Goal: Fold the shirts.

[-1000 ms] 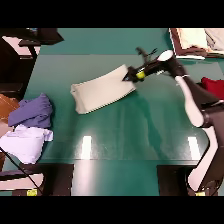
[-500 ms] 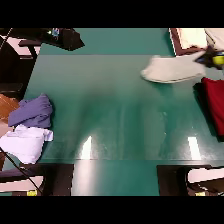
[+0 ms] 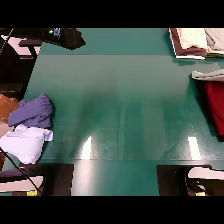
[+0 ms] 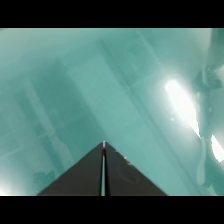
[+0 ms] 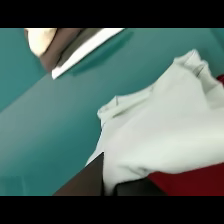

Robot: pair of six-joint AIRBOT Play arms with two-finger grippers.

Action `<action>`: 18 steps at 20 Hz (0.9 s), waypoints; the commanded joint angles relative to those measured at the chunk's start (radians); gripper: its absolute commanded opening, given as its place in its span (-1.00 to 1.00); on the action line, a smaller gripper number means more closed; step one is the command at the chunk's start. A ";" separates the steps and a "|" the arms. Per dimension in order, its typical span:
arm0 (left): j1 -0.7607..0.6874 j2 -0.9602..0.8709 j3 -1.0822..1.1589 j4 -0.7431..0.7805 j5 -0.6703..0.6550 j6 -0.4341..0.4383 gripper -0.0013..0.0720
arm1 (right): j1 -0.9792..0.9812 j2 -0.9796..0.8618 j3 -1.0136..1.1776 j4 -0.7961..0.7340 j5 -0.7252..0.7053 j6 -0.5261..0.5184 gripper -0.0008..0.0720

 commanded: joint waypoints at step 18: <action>0.000 -0.004 -0.029 -0.001 -0.003 -0.003 -0.91 | -0.149 0.164 -0.012 -0.265 0.296 -0.047 -0.94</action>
